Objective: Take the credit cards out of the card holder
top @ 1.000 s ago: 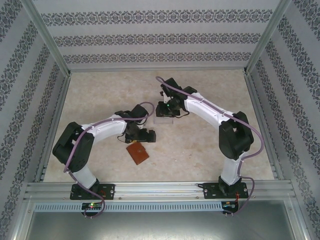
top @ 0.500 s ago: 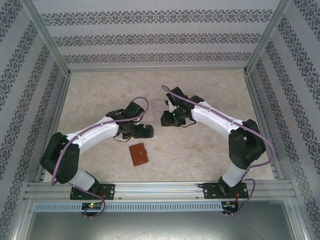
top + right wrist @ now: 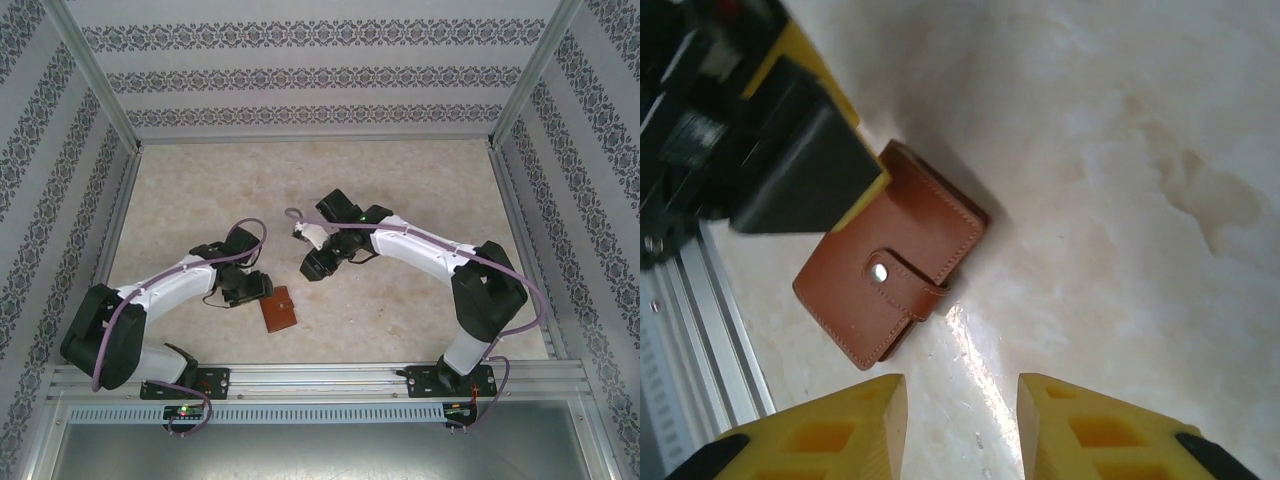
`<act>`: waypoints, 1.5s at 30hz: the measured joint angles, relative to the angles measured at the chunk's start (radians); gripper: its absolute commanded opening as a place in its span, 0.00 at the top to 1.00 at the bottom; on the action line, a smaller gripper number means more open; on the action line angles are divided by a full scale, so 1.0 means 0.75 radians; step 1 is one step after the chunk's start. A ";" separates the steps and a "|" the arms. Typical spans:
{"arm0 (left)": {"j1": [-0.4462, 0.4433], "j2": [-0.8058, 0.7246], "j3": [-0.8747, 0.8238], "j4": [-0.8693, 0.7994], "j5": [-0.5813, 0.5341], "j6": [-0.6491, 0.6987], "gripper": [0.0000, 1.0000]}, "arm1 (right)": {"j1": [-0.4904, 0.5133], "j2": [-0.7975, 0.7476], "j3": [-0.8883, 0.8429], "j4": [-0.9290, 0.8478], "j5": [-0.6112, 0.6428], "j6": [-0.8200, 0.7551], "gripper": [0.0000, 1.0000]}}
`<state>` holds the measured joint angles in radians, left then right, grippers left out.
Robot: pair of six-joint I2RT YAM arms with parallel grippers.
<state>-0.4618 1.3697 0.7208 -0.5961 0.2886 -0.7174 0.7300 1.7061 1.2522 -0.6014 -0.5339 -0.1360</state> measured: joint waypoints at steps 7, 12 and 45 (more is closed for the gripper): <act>0.079 -0.057 -0.124 0.125 0.111 -0.048 0.57 | 0.120 0.109 0.092 -0.045 -0.048 -0.382 0.65; 0.110 -0.068 -0.174 0.198 0.170 -0.054 0.58 | 0.180 0.171 0.144 -0.089 -0.018 -0.566 0.65; 0.210 -0.060 -0.251 0.328 0.369 -0.020 0.82 | 0.351 0.386 0.219 -0.139 0.342 -0.872 0.62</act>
<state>-0.3042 1.3251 0.5323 -0.3504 0.5652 -0.7326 0.9932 1.9957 1.4166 -0.7059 -0.2771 -0.7902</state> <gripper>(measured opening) 0.193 0.393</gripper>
